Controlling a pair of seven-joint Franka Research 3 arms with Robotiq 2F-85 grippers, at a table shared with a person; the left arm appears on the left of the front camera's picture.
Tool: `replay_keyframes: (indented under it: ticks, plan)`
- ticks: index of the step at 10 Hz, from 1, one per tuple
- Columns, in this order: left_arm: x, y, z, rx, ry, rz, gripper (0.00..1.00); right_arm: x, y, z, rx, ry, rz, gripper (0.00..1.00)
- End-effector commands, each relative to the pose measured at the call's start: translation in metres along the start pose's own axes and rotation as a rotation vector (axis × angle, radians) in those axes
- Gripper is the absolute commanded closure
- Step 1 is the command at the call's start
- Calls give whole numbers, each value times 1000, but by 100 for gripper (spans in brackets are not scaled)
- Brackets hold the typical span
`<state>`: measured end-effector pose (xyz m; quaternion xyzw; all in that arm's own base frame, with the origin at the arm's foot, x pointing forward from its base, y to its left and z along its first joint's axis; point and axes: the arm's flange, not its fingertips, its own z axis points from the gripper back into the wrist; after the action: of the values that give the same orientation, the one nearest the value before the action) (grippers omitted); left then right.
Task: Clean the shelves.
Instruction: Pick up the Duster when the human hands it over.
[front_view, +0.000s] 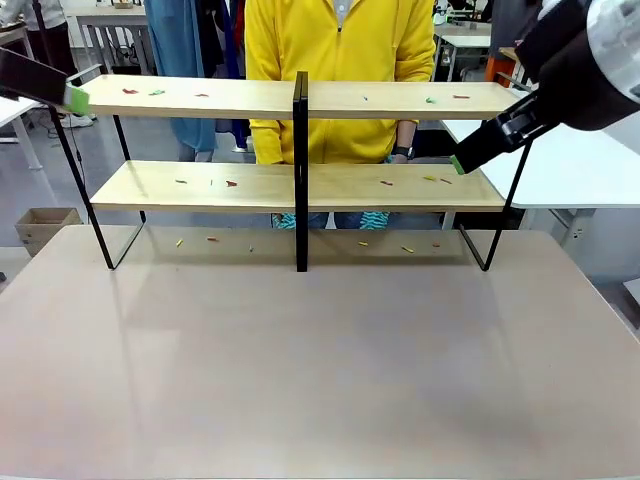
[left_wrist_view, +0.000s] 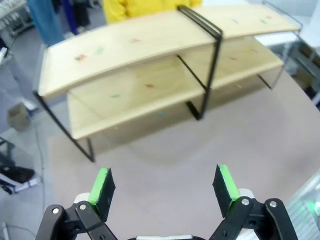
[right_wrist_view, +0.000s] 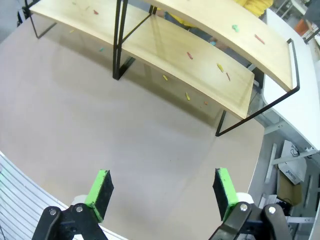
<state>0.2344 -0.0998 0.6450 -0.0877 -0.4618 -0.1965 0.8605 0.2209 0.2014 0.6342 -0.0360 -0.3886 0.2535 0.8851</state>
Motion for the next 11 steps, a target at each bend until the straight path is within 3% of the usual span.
replay_keyframes:
  ticks: [1, 5, 6, 8, 11]
  plan:
    - [-91, -5, -18, -69, 3, 31, 0, 8, 0, 2, 12, 31, -29, 0]
    - [-88, -11, -25, -95, 40, 29, 0, 13, -4, -5, 25, 48, -41, 0]
    - [-86, -14, -24, -96, 18, 16, 0, 12, -5, -5, 29, 45, -44, 0]
    - [-77, -14, -20, -61, -119, 131, 0, 11, -7, -5, 41, 41, -38, 0]
    - [-71, -16, -22, -52, -131, 125, 0, 11, -11, -10, 54, 39, -41, 0]
